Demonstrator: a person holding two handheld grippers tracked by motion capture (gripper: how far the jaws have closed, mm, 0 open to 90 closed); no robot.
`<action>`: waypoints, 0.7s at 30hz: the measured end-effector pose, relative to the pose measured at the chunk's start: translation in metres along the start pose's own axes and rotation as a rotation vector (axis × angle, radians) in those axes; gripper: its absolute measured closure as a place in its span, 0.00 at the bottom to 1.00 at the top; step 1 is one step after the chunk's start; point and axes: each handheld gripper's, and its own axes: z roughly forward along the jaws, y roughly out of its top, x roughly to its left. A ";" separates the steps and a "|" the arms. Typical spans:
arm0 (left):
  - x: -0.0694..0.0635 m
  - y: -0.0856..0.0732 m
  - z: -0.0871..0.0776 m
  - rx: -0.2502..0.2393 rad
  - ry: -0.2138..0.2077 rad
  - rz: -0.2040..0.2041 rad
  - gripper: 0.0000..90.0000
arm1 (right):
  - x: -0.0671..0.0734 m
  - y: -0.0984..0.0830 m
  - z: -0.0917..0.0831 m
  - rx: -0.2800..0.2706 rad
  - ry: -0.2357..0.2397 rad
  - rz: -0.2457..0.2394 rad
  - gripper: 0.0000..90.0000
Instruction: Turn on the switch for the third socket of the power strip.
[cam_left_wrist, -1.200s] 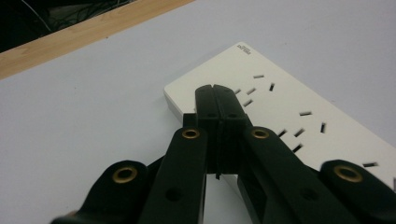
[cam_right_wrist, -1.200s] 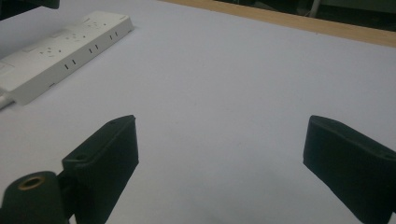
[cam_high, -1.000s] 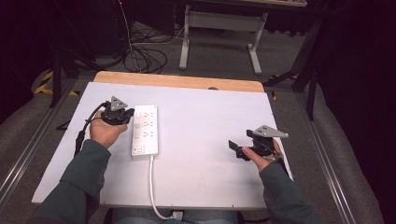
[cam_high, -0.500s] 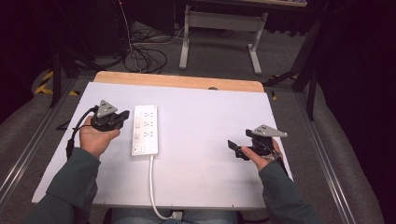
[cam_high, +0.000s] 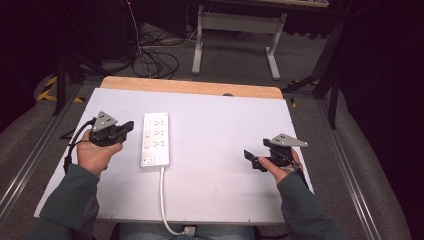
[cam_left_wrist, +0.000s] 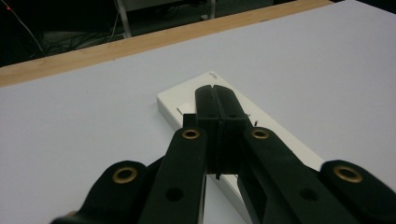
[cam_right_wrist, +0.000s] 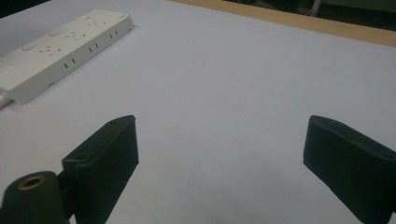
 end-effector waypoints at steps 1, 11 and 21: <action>0.000 -0.001 -0.002 -0.004 -0.001 -0.003 1.00 | 0.000 0.000 0.000 0.000 0.000 0.000 0.12; -0.001 -0.004 -0.021 -0.049 -0.008 -0.024 1.00 | 0.001 0.001 0.000 -0.001 -0.001 -0.002 0.12; 0.004 -0.011 -0.044 -0.091 0.001 -0.060 1.00 | 0.002 0.001 0.001 0.001 0.000 -0.007 0.12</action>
